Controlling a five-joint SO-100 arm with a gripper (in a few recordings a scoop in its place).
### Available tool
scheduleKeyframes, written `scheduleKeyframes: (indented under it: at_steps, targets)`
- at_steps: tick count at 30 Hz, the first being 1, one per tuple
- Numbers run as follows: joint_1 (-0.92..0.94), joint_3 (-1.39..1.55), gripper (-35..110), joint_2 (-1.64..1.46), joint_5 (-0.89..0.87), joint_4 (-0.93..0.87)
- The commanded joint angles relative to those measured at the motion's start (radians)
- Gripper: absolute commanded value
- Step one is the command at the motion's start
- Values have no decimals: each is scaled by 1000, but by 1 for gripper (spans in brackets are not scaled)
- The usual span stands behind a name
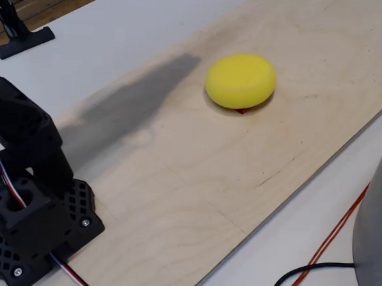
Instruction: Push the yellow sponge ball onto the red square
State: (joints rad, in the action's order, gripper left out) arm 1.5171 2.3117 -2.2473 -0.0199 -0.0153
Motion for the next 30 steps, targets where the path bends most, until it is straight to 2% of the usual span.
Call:
scheduleKeyframes:
  at_steps: [1,6,10,14,15,18,21,26,27,29,30]
  targets:
    - [6,-37,26,-15,-8,23]
    - [9,-35,27,-15,-6,21]
    - [20,-63,38,20,29,-26]
    - [25,-78,37,28,37,-28]
    - [25,-78,35,23,37,-28]
    - [55,-127,0,41,-17,-25]
    - [104,-196,-1,101,-35,-87]
    - [94,-193,0,101,-35,-77]
    - [92,-190,4,101,-35,-71]
    - [60,-173,31,89,52,-71]
    - [43,-161,35,78,89,-71]
